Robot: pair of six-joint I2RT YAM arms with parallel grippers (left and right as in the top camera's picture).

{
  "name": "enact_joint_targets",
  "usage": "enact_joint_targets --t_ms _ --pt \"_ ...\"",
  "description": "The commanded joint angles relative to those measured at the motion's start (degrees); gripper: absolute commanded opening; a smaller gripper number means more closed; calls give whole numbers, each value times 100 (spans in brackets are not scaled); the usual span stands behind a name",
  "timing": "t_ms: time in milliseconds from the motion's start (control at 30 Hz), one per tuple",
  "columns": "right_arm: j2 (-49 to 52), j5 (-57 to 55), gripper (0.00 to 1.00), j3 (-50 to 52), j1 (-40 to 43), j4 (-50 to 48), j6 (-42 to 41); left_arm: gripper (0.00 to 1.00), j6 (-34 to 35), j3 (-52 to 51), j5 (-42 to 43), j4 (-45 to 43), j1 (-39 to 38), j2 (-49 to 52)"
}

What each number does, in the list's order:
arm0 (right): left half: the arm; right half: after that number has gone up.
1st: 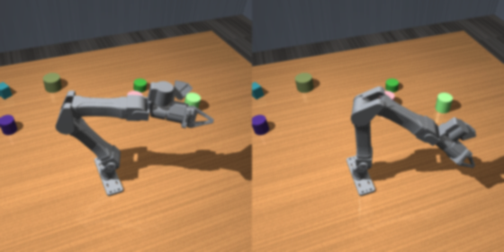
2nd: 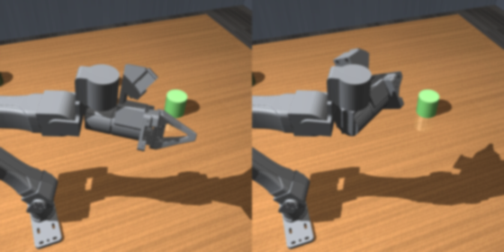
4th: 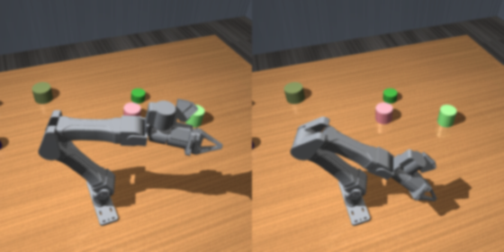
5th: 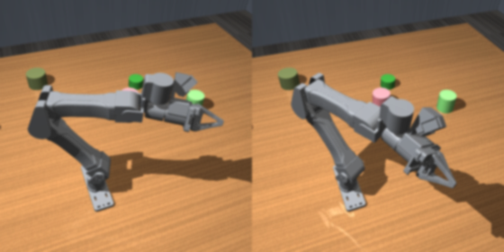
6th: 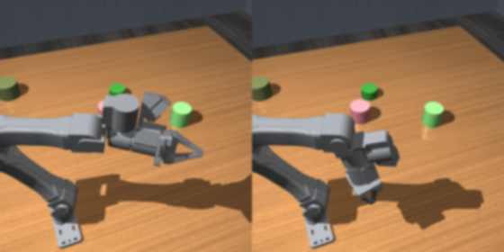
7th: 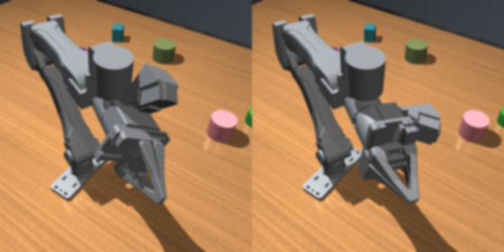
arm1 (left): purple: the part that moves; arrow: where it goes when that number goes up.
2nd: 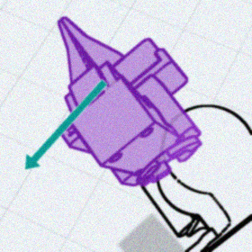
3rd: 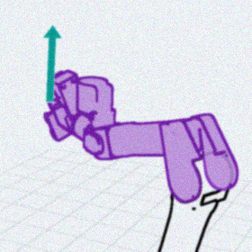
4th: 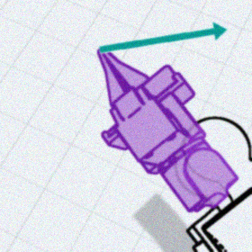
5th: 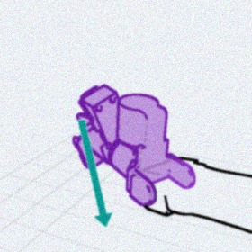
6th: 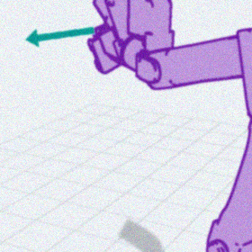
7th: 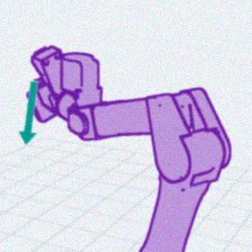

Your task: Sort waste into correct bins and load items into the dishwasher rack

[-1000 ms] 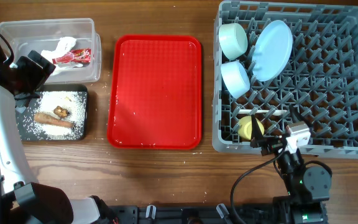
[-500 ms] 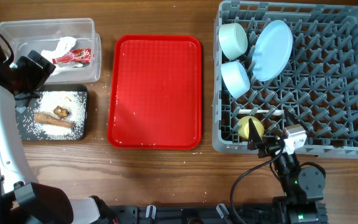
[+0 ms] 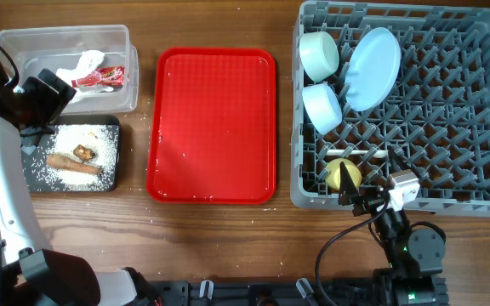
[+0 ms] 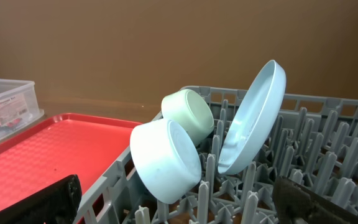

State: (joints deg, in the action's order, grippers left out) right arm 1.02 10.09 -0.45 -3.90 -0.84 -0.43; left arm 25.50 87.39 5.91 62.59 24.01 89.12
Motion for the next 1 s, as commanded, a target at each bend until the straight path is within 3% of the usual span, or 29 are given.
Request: enact_joint_targets --t_ms 0,200,333,600,733,833,967 --pt "-44 70 100 15 22 -4 -114 100 -129 90 4 -17 26 -157" --pt "-44 68 100 15 22 -4 -111 100 -173 -118 -409 -7 -378 -1126" --pt "-44 70 99 15 22 -2 -111 100 -605 -1154 -378 -1335 -922 -2291" --pt "-44 70 100 15 22 -4 -116 100 -605 -5193 138 -4931 -1143 -5556" --pt "-44 70 100 15 22 -4 -111 100 -603 -6876 472 -6188 -1145 -6841" --pt "-44 70 100 15 22 -2 -114 100 -608 -7812 498 -6679 -1268 -7632" --pt "-44 70 100 15 22 -4 -114 100 -1010 -8415 496 -6708 -1473 -8459"
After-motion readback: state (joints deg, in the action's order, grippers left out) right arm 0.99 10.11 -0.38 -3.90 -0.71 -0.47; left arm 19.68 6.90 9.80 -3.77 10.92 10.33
